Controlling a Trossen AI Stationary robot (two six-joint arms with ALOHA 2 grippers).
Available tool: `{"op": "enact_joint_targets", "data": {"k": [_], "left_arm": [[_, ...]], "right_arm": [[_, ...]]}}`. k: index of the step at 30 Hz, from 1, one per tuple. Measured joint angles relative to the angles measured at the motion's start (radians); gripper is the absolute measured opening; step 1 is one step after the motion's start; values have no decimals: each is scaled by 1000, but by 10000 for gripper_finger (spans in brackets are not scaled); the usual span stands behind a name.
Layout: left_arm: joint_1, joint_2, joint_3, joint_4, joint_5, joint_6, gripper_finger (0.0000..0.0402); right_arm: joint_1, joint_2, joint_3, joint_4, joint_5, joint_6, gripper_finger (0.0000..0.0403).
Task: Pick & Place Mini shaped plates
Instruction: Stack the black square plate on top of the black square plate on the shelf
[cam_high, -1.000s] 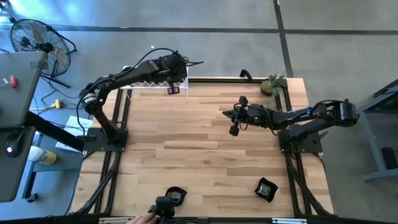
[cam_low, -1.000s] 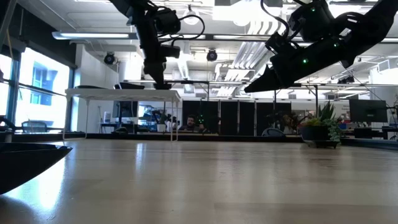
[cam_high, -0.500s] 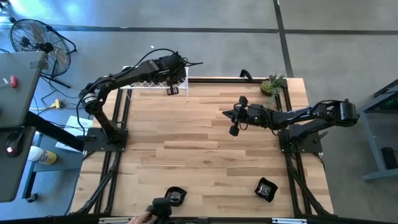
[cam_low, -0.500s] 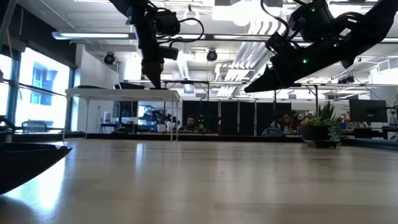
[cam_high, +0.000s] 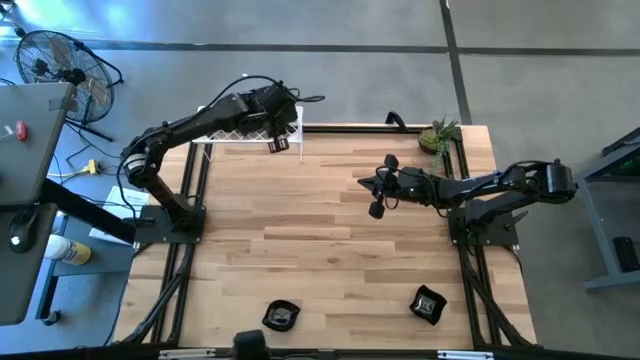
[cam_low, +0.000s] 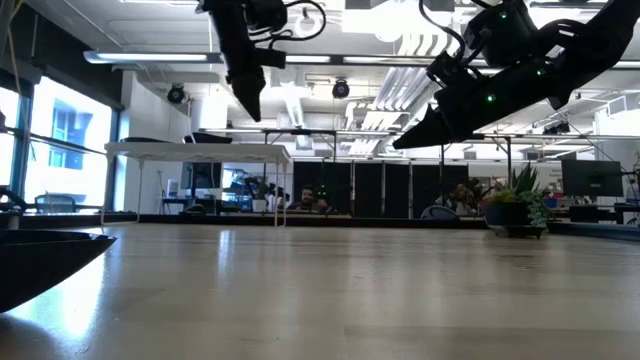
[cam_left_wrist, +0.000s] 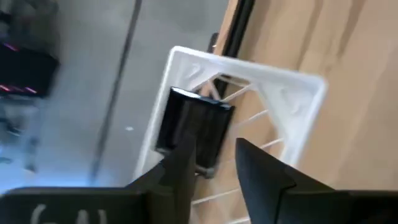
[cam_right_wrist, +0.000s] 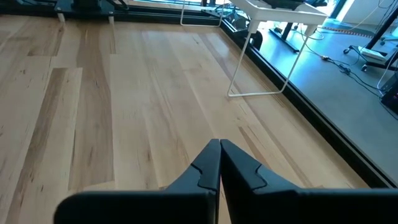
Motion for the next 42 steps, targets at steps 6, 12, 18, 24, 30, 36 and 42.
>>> {"op": "enact_joint_targets", "data": {"k": [6, 12, 18, 24, 30, 36, 42], "left_arm": [[-11, -53, -76, 34, 124, -253, 33], [-116, -167, -370, 341, 132, -381, 15], [-273, -301, -705, 814, 60, -442, 8], [-340, -345, -909, 1141, 184, -544, 1], [-340, -270, -924, 1166, 264, -595, 1], [-338, -204, -1067, 1616, 357, -494, 0], [-338, -173, -1180, 1957, 364, -452, 0]], "right_arm": [[0, 0, 0, 0, 0, 0, 2], [0, 0, 0, -13, 0, 7, 6], [0, 0, 0, -46, 1, 30, 2], [0, 0, 0, -105, 2, 111, 7], [-10, -18, 24, -267, 127, 282, 23], [-69, -131, 74, -720, 246, 532, 67], [-207, -247, 44, -992, 275, 802, 106]]}}
